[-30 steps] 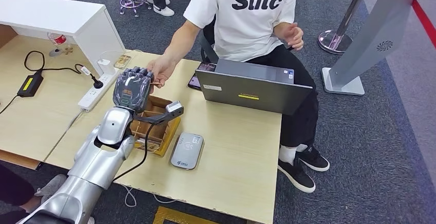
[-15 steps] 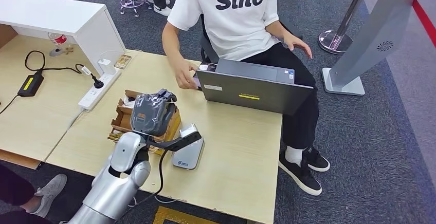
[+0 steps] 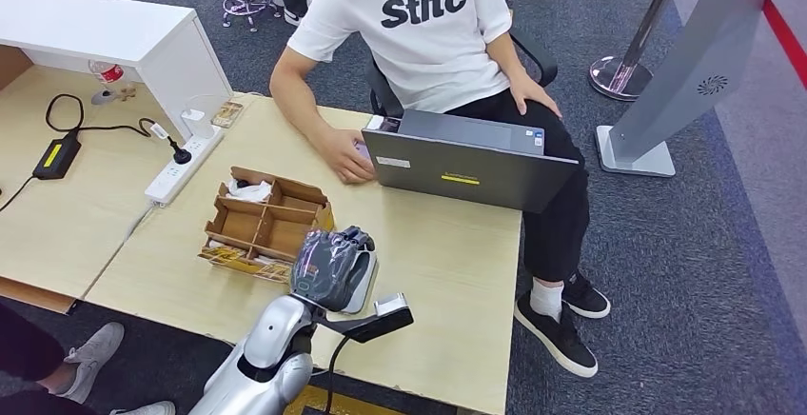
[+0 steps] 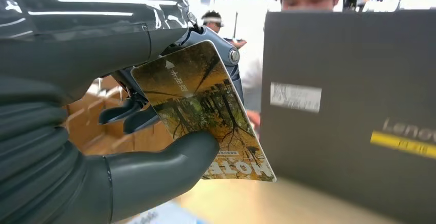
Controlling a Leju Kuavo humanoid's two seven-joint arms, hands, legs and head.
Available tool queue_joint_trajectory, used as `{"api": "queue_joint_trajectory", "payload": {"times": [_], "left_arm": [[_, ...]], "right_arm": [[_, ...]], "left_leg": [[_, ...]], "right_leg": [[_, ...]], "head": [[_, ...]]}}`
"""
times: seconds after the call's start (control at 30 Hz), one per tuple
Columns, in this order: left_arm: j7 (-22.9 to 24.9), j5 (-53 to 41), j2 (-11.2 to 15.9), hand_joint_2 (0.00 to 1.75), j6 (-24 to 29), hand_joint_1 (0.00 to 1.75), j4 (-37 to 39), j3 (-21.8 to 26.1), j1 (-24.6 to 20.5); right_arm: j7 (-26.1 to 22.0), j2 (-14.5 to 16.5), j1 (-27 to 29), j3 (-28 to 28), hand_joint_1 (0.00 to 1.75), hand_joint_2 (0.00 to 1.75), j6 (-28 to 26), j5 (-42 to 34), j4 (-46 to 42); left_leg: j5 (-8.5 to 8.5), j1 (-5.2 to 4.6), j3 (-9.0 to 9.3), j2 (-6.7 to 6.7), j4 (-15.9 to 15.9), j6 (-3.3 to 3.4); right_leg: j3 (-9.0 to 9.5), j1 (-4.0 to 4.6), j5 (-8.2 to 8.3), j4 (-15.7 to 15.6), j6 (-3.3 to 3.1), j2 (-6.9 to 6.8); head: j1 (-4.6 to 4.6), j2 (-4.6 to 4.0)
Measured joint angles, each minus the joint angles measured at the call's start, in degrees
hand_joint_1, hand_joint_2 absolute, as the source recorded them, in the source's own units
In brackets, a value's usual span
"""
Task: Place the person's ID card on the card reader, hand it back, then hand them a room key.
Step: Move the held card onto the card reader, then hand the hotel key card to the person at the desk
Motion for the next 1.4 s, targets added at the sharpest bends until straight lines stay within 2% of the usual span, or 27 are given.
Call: {"api": "queue_joint_trajectory", "payload": {"times": [0.23,0.53,0.83,1.07,1.23,1.4], "left_arm": [[1.49,-0.73,-0.61,1.75,-0.22,1.75,6.55,0.01,-0.11],[0.94,-0.48,-1.02,1.75,1.57,1.75,12.54,0.03,-0.82],[0.24,-0.66,-1.25,1.75,4.93,1.75,13.76,0.59,-1.06],[0.18,0.37,0.74,1.75,8.38,1.75,6.06,3.8,-1.12],[-0.29,1.05,3.85,1.75,8.49,1.75,-0.85,7.12,-1.82],[-0.68,1.73,7.05,1.75,8.52,1.75,-4.32,10.56,-2.39]], "right_arm": [[0.21,0.0,-0.01,0.14,0.0,1.75,0.05,0.91,0.01],[0.29,0.0,-0.02,0.14,0.0,1.75,0.03,1.38,0.02],[0.15,0.01,-0.01,0.14,0.0,1.75,-0.63,1.86,0.03],[0.14,0.02,0.05,0.13,0.0,1.75,-0.61,2.44,0.15],[-0.03,0.02,0.08,0.09,0.0,1.75,-0.33,2.78,0.24],[-0.19,0.02,0.09,0.06,0.0,1.75,0.11,3.07,0.26]], "left_leg": [[0.0,0.0,-0.01,0.0,0.0,0.0],[0.0,0.0,-0.01,-0.03,0.0,0.0],[0.03,0.0,-0.01,-0.04,0.0,0.01],[0.03,0.02,-0.02,-0.04,0.0,0.01],[0.04,0.04,-0.02,-0.03,-0.01,-0.01],[0.06,0.05,-0.02,-0.03,-0.01,-0.04]], "right_leg": [[0.0,-0.01,0.0,0.0,0.0,0.0],[0.02,-0.01,0.0,0.0,0.0,-0.04],[0.02,-0.01,0.01,0.01,0.01,-0.04],[0.01,0.01,0.01,0.03,0.01,-0.04],[0.01,0.03,0.01,0.05,0.0,-0.03],[0.0,0.03,0.01,0.07,0.0,-0.03]], "head": [[0.0,0.0],[0.01,0.0],[0.0,0.0],[0.0,0.0],[0.01,0.0],[0.0,0.0]]}}
